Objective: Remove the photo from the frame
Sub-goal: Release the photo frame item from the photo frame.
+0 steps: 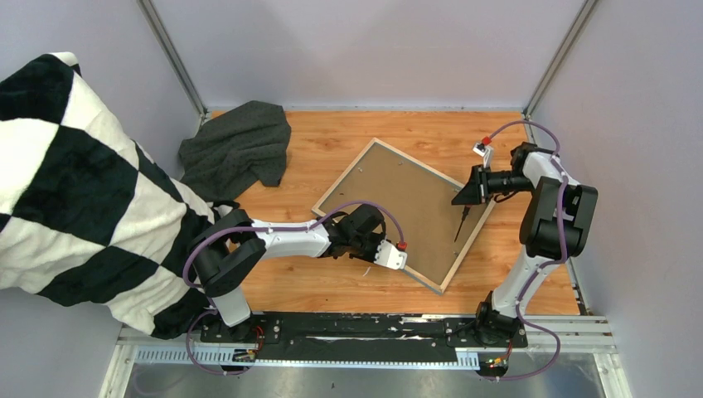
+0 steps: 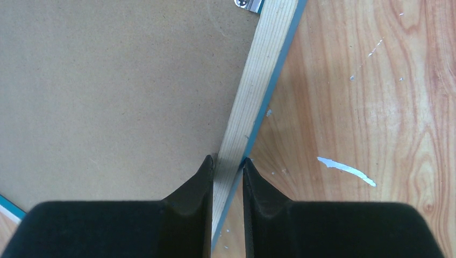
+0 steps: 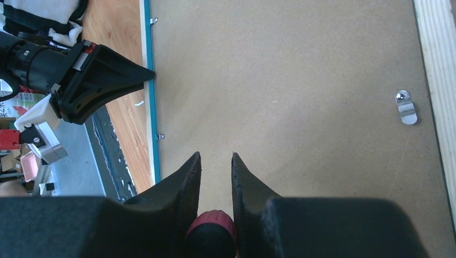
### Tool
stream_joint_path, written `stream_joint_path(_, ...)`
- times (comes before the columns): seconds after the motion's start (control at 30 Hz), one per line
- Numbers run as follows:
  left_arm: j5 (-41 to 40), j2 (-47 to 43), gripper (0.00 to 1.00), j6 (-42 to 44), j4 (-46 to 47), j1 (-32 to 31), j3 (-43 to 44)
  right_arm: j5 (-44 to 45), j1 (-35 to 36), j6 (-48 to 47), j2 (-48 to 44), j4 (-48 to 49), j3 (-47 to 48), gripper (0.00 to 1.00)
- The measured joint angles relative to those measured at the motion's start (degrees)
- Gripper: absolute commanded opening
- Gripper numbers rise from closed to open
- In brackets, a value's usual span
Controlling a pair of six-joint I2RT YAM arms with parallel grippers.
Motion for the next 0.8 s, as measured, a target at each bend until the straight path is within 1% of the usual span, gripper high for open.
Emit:
stream_joint_path(0.33, -0.1, 0.0, 0.0, -0.3, 0.0, 0.0, 0.0, -1.2, -4.7, -2.2, 3.0, -2.0, -0.1, 0.0)
stream_joint_path(0.53, -0.2, 0.0, 0.0, -0.8, 0.0, 0.0, 0.1, -1.0, -5.0, -3.7, 5.7, -3.9, -0.1, 0.0)
stream_joint_path(0.8, -0.2, 0.2, 0.0, -0.9, -0.3, 0.0, 0.4, -0.4, -5.0, -4.7, 6.6, -5.2, -0.2, 0.0)
